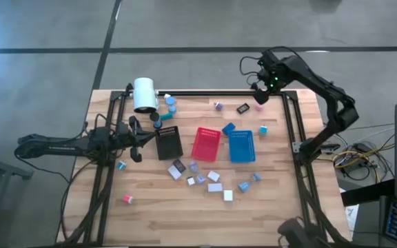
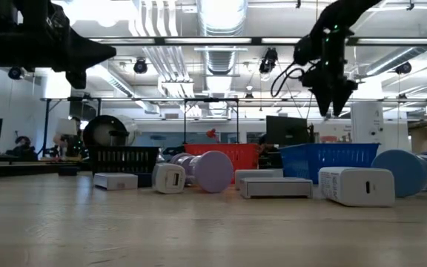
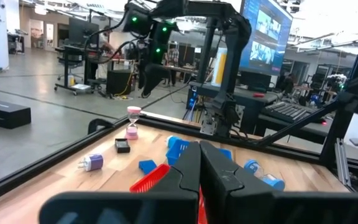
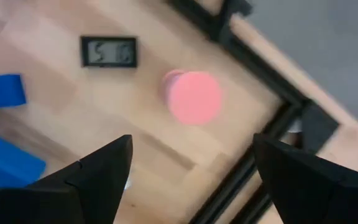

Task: Pick & Place Office items
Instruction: Put the pink hourglass into the blue bin

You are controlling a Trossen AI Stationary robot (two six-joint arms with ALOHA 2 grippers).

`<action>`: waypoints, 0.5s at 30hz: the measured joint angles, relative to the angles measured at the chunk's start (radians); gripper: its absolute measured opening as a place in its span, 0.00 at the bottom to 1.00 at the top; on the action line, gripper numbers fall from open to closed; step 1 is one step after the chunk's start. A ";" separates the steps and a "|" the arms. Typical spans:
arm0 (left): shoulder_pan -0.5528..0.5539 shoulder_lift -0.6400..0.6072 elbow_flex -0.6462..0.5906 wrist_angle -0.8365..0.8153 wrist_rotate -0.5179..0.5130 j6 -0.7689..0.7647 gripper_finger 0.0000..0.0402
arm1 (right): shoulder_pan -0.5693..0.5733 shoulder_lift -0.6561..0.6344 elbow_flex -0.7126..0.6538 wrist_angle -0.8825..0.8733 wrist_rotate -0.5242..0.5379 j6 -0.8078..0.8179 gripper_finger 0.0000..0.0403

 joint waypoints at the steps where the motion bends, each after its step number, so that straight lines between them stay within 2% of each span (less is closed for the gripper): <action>1: 0.000 0.000 0.000 -0.001 0.000 0.001 0.01 | -0.001 0.019 0.000 -0.005 -0.028 -0.009 0.81; 5: 0.000 0.000 0.000 -0.002 0.000 0.004 0.01 | -0.001 0.075 -0.007 -0.009 -0.106 -0.035 0.81; 15: 0.000 0.000 0.000 -0.017 -0.001 0.000 0.01 | -0.005 0.132 -0.008 0.015 -0.061 -0.039 0.81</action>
